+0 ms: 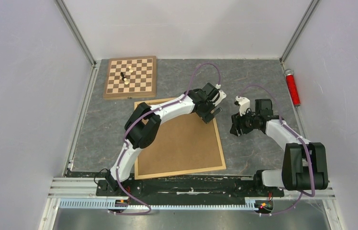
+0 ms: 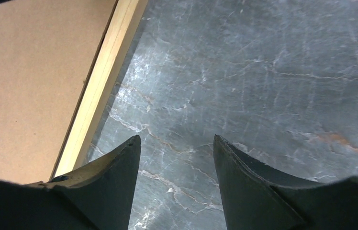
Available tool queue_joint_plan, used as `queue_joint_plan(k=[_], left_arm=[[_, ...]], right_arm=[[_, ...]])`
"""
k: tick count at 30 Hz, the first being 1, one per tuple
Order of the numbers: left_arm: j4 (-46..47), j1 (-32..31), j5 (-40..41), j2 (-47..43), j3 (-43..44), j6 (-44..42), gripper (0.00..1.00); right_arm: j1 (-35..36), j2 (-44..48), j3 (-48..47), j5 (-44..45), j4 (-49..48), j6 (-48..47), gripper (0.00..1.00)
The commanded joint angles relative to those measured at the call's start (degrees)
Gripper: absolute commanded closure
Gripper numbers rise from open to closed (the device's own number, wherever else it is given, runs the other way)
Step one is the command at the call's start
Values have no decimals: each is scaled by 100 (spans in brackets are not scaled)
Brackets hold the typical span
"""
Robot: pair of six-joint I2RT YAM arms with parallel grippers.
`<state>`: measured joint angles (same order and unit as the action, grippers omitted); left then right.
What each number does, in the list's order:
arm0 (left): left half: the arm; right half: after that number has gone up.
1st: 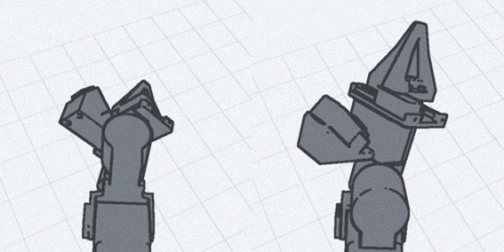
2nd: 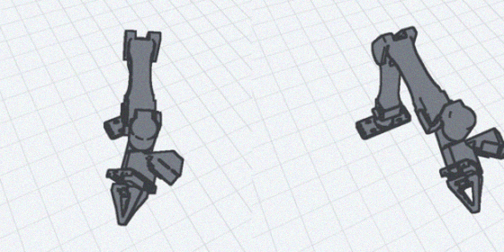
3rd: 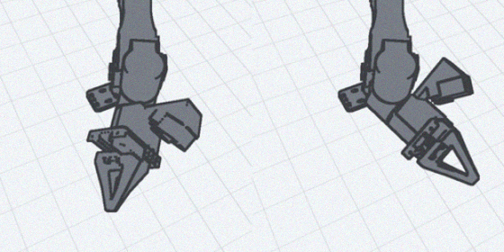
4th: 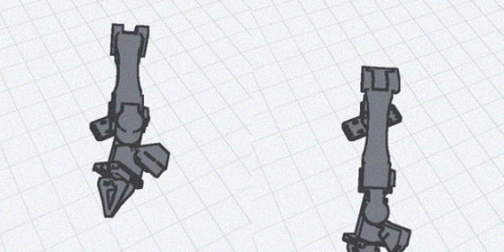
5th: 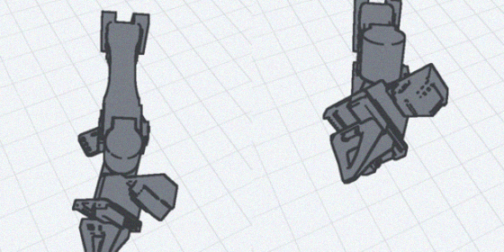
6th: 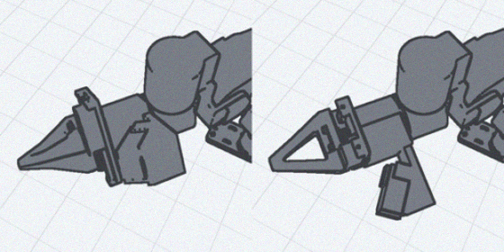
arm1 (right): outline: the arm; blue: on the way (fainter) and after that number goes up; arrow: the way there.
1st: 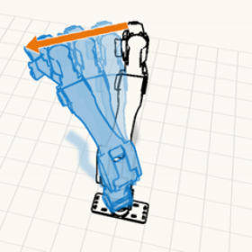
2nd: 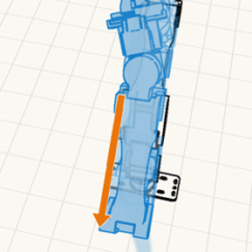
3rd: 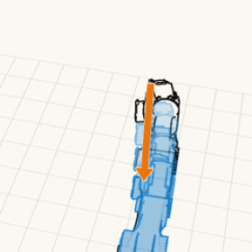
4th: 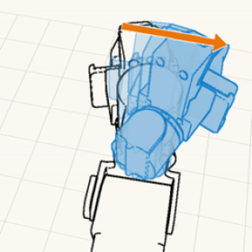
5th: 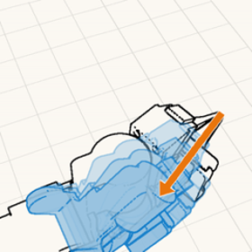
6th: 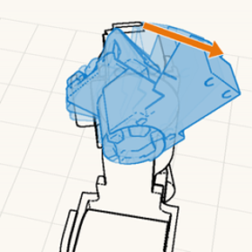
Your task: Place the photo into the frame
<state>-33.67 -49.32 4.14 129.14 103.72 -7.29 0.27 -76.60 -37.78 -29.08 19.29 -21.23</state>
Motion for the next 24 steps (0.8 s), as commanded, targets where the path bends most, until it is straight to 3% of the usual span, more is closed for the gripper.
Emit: queue_joint_plan(k=[1,11,17,24], left_arm=[[-768,-166,42,575,-592,56,10],[-894,-81,159,331,-777,-62,10],[-597,121,-619,-176,-1113,-92,8],[-37,160,-839,-1264,-1907,-235,6]], right_arm=[[147,-106,91,-311,-17,-74,39],[1283,-18,315,64,-396,-313,40],[1363,341,319,-168,-80,-815,41],[1348,876,188,-345,688,-1239,43]])
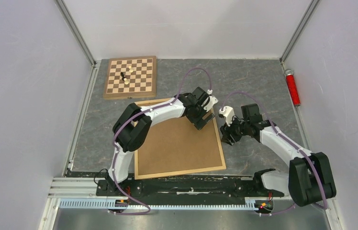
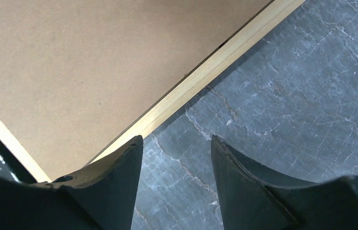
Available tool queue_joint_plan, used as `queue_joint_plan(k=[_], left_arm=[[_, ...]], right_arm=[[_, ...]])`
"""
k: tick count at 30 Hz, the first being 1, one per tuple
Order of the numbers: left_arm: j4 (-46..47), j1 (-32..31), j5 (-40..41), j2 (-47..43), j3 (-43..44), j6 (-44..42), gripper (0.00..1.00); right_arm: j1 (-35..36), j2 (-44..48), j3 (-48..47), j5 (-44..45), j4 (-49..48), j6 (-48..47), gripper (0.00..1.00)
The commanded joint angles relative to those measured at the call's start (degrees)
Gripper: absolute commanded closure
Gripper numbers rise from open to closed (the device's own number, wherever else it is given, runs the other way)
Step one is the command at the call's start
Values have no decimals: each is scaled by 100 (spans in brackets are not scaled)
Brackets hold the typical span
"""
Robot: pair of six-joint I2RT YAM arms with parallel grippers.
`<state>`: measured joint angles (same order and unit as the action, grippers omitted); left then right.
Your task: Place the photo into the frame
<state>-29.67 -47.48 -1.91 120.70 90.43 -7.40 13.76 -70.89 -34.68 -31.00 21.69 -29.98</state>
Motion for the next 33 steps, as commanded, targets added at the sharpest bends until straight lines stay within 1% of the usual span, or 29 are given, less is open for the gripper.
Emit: queue_joint_plan(k=[1,6,10,13,16,17,19,21,28,33], left_arm=[[-380,-24,-302,-613,-696,-260,6],[-378,-139,-583,-1316,-1082,-424,6],[-576,-694,-403,-1585,-1094,-416,6],[-610,-1157,-333,-1673,-1077,-314,6],[-625,-1654,-195,-1542,-915,-245,6],[-635,-1799,-135,-1468,-853,-220,6],[-628,-2052,-10,-1310,-683,-188,6],[-615,-2250,122,-1123,-527,-168,6],[-619,-2652,525,-504,-30,-29,6],[-628,-2735,619,-172,178,32,7]], right_arm=[[-46,425,-111,-91,461,-334,43],[-580,676,-142,456,241,280,44],[-883,606,-206,466,216,683,43],[-1126,476,-211,506,170,713,42],[-1340,296,-233,167,183,704,41],[-1545,223,-237,-5,199,694,41],[-1632,46,-325,-379,418,551,41],[-1707,-103,-372,-554,578,460,41],[-1922,-365,-351,-538,477,507,42],[-2047,-581,-294,-699,418,497,42]])
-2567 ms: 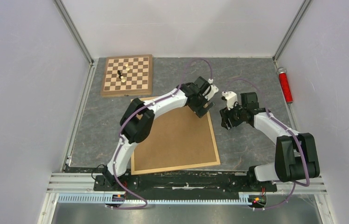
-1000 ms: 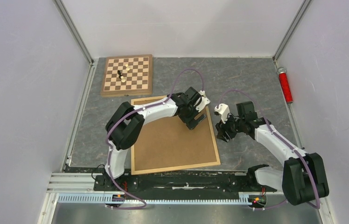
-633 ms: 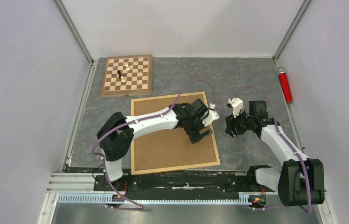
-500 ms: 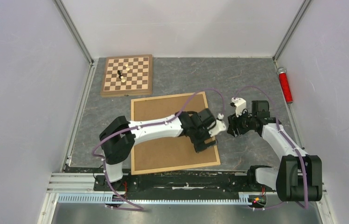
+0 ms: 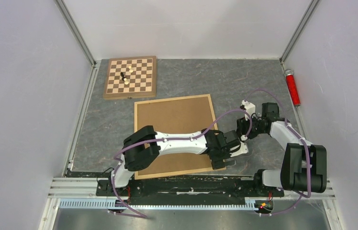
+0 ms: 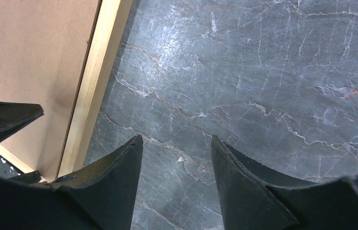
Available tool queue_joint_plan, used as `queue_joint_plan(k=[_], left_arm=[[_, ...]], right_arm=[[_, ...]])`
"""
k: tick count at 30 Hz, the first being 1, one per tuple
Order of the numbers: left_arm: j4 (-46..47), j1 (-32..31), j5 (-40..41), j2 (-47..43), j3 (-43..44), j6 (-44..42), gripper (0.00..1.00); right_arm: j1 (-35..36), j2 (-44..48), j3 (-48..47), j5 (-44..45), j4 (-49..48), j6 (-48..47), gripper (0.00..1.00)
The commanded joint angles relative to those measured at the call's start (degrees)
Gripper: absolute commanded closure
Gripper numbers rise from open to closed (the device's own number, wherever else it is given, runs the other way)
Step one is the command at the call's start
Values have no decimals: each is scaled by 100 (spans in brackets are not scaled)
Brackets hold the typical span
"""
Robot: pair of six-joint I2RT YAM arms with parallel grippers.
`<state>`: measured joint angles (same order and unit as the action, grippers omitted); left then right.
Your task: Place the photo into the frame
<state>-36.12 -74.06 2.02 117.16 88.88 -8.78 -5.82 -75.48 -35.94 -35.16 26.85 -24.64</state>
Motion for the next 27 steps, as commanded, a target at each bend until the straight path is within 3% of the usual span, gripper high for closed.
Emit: queue_joint_plan(k=[1,27], left_arm=[[17,-81,231,214,361,170,7],[-36,-291,240,192,464,225,7]], right_arm=[[-116,-147,-167,-338,-93,-46,43],[-208,-225,-141,-527,-110,-93,44]])
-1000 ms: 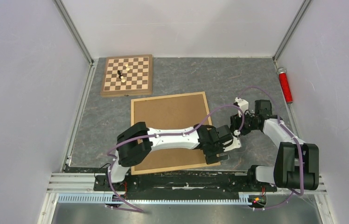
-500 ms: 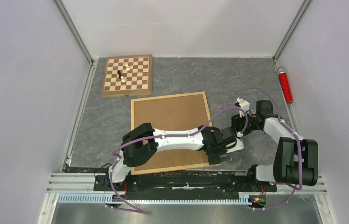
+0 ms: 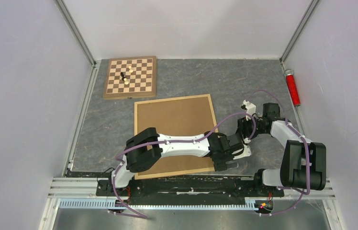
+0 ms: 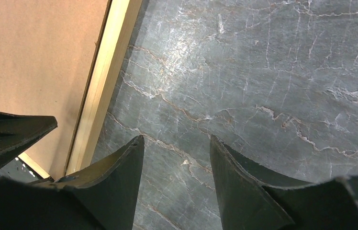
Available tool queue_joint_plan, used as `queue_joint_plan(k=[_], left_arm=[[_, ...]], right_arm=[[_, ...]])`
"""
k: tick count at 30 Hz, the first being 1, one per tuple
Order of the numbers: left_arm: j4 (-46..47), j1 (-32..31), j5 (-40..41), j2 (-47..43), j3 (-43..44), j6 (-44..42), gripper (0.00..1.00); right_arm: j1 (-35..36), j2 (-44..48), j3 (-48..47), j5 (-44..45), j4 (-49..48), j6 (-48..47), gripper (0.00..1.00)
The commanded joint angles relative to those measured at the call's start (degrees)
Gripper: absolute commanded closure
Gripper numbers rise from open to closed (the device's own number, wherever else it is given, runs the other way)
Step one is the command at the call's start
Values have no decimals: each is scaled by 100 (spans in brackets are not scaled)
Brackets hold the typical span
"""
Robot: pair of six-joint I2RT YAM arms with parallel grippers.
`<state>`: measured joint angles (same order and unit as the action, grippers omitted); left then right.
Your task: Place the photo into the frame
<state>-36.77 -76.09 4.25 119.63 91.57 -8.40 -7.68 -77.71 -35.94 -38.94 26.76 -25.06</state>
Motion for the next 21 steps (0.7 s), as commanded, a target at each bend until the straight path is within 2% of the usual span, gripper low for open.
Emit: queue_joint_plan(k=[1,9,21], left_arm=[[30,-96,57,-40,203,183,7],[139,-100,576,82,177,44,7],[250,-106,852,-113,103,-46,18]], right_arm=[[-23,-1,-141,-149,-100,-52,44],[-25,7,-141,-178,-100,-61,44],[-38,37,-133,-201,-100,-78,44]])
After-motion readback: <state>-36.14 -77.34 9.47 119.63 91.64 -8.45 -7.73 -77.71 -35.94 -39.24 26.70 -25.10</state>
